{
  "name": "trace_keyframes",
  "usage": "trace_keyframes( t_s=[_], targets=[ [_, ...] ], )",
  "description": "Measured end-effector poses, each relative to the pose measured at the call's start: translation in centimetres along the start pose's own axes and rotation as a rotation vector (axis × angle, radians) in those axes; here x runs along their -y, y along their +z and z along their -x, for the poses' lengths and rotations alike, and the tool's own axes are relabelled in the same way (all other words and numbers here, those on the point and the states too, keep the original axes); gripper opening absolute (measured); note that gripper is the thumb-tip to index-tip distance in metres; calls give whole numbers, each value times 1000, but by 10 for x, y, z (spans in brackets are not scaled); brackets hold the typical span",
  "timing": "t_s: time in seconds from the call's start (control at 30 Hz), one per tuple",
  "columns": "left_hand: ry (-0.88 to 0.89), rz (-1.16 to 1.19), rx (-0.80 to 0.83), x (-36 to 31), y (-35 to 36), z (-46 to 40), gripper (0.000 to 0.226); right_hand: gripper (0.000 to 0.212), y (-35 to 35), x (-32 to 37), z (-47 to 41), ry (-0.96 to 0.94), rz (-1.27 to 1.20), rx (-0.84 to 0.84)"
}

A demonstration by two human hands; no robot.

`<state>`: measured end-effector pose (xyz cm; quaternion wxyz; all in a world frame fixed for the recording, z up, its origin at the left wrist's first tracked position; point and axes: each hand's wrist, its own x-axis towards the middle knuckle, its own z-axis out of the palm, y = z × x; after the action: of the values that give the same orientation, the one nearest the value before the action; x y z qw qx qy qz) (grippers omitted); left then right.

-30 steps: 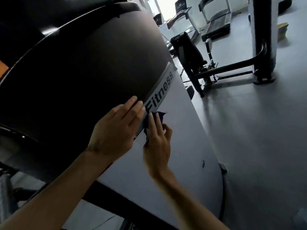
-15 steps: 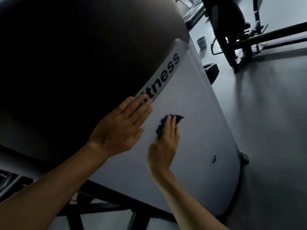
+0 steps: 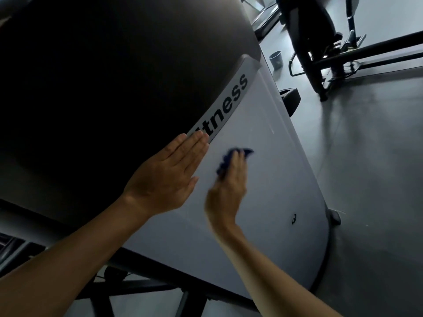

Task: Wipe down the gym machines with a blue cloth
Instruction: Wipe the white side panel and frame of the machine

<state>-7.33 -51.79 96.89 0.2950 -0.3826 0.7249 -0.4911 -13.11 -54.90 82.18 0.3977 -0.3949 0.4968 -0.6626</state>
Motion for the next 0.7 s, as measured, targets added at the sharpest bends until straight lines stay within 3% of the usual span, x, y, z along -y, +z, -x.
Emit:
trace_keyframes(
  t_s=[0.07, 0.13, 0.23, 0.33, 0.4, 0.47, 0.57, 0.63, 0.7],
  targets=[
    [-6, -32, 8, -1, -1, 1, 73, 64, 1, 21, -11, -244, 1, 102],
    [-11, -20, 15, 0, -4, 0, 74, 64, -4, 3, -18, -350, 53, 123],
    [-14, 19, 0, 0, -1, 0, 71, 60, -22, -50, -7, -63, 54, 38],
    [-19, 43, 5, 1, -2, -1, 71, 57, -19, -44, -4, 257, 28, 30],
    [-20, 31, 14, 0, -3, -2, 72, 61, -9, -11, -15, 153, 15, 49],
    [-22, 23, 18, -1, -3, 0, 73, 62, -3, 22, -27, -105, 0, 96],
    [-25, 9, 28, -1, -4, 0, 73, 62, -3, 24, -41, -316, 34, 131],
    [-14, 25, 11, -1, -3, 0, 72, 62, -10, -6, -33, -291, 81, 103],
    [-22, 45, 8, 0, -3, -2, 71, 59, -19, -36, -23, -118, 75, 58]
  ],
)
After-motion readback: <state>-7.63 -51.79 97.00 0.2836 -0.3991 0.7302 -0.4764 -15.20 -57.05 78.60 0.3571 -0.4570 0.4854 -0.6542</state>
